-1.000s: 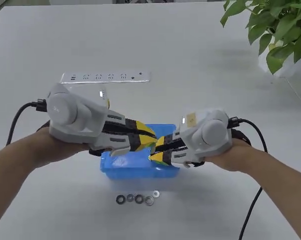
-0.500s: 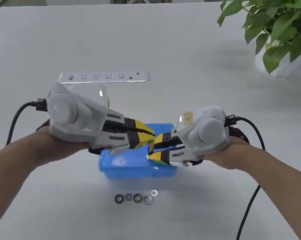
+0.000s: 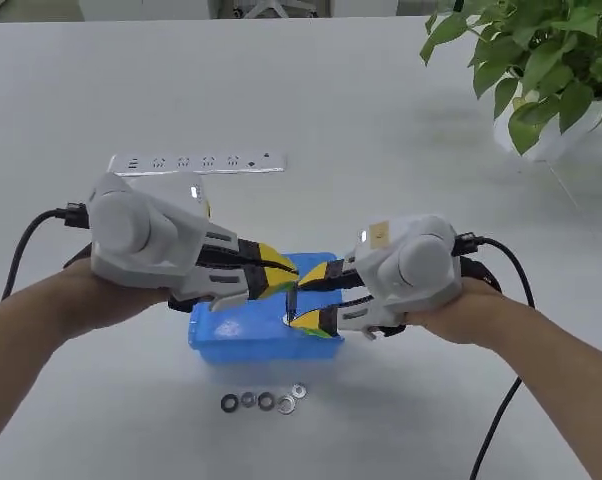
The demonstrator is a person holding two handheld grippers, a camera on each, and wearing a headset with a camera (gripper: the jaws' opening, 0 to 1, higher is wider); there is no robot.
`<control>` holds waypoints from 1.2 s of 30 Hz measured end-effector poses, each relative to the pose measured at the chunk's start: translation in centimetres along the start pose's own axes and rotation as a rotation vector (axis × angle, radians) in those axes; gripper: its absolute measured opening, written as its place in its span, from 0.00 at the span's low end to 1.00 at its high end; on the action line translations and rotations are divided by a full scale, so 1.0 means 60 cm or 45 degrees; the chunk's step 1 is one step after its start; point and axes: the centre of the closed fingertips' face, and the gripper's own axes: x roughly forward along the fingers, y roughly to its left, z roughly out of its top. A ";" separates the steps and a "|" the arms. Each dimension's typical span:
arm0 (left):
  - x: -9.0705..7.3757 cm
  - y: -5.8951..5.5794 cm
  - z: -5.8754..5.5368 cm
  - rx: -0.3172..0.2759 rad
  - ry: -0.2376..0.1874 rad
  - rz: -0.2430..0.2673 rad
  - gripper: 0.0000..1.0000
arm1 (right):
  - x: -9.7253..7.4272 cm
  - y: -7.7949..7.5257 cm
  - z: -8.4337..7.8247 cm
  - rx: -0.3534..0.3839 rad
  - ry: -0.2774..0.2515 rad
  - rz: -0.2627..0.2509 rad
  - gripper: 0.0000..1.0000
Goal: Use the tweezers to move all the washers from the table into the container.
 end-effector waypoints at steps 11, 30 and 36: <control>0.000 -0.001 0.012 0.003 -0.015 0.011 0.04 | -0.039 0.006 0.007 0.078 -0.012 -0.071 0.39; -0.038 -0.005 0.051 0.017 -0.019 0.065 0.04 | -0.107 0.030 0.003 0.185 -0.003 -0.189 0.59; -0.053 -0.011 0.063 0.006 -0.019 0.081 0.04 | -0.120 0.044 0.000 0.207 0.002 -0.203 0.63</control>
